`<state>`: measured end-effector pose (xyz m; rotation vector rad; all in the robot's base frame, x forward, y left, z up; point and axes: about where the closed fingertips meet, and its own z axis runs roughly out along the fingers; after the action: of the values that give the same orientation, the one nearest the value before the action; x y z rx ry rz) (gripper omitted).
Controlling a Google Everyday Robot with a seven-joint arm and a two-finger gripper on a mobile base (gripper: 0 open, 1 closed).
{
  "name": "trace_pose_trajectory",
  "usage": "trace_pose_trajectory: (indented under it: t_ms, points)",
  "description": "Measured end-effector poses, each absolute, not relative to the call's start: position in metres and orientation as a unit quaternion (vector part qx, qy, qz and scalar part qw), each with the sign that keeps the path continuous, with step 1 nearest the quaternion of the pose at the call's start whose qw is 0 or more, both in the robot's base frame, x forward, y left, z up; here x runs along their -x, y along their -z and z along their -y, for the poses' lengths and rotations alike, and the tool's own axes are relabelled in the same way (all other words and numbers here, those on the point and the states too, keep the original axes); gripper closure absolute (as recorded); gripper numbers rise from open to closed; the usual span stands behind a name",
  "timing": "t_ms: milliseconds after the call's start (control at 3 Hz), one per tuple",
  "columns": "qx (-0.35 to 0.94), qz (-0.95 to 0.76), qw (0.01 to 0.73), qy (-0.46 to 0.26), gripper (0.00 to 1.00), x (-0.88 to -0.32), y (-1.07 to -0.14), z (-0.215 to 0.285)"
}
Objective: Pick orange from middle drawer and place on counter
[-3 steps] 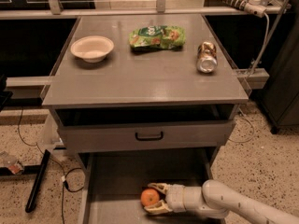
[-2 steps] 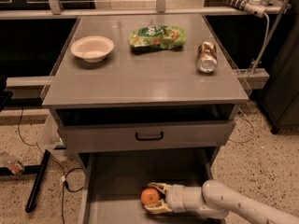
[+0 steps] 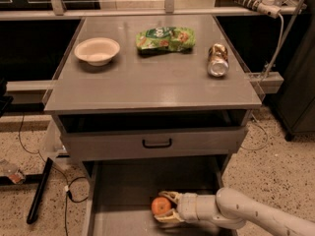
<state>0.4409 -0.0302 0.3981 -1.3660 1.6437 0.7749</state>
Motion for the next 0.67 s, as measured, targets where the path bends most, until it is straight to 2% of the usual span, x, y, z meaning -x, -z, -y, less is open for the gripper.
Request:
trace_pose_trajectory:
  t_ms: [667]
  points:
    - [0.555, -0.658, 0.43, -0.272, 1.0, -0.459, -0.497, 0.079]
